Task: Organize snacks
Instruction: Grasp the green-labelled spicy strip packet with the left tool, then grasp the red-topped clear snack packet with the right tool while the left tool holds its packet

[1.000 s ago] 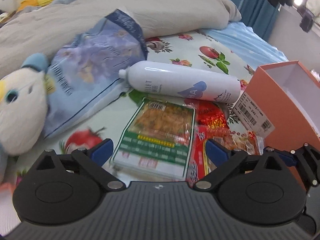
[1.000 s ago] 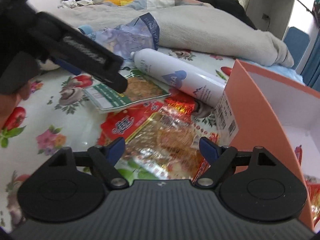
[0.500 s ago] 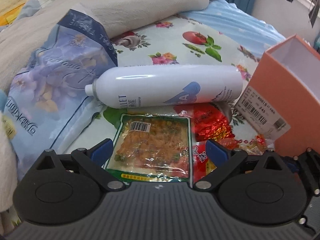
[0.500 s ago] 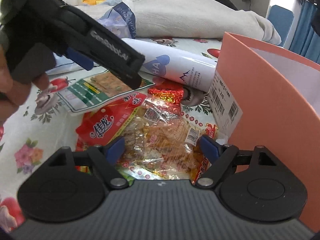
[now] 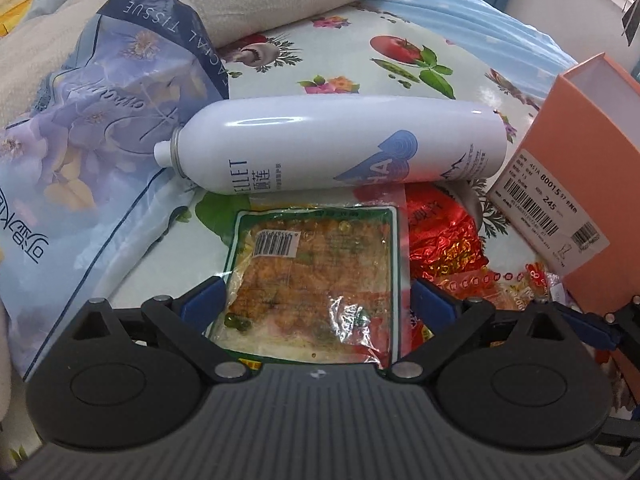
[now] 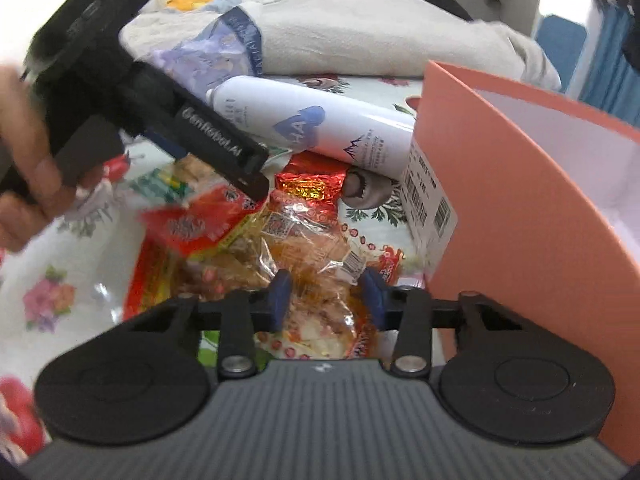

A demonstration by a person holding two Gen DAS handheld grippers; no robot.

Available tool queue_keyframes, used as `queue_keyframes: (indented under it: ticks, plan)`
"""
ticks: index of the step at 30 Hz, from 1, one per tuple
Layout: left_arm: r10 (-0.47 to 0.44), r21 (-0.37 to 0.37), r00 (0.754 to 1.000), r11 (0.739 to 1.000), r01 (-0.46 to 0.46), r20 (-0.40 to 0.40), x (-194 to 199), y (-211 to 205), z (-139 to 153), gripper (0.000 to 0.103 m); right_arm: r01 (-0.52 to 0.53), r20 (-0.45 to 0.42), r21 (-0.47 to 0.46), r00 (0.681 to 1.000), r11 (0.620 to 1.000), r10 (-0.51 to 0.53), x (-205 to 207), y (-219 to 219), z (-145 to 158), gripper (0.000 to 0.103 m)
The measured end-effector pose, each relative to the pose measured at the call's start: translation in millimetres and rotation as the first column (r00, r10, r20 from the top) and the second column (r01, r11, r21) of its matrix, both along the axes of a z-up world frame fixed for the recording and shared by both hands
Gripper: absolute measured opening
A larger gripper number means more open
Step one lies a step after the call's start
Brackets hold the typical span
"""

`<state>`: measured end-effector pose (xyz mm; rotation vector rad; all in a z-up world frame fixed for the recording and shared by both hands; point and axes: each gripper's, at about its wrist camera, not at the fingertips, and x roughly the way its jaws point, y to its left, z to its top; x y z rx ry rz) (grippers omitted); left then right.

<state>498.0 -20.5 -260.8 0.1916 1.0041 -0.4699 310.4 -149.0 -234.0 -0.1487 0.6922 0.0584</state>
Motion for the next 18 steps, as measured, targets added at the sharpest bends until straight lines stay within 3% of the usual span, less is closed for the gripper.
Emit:
queue_keyframes:
  ticks: [8, 12, 18]
  plan:
    - [-0.023, 0.058, 0.999, 0.998, 0.021, 0.033, -19.6, -4.4, 3.4, 0.079, -0.023, 0.010, -0.006, 1.000, 1.000, 0.023, -8.8, 3.1, 5.9, 0.028]
    - [-0.019, 0.063, 1.000, 0.998, 0.018, 0.020, -29.8, -3.7, 11.6, 0.050, -0.037, 0.003, 0.030, 0.999, 0.999, 0.037, -15.3, 2.0, 9.6, 0.025]
    - [0.021, 0.089, 0.999, 0.996, -0.026, 0.049, -44.5, 4.2, 17.3, 0.032, -0.062, -0.001, 0.053, 0.998, 0.997, 0.062, -26.0, 1.3, 16.5, 0.017]
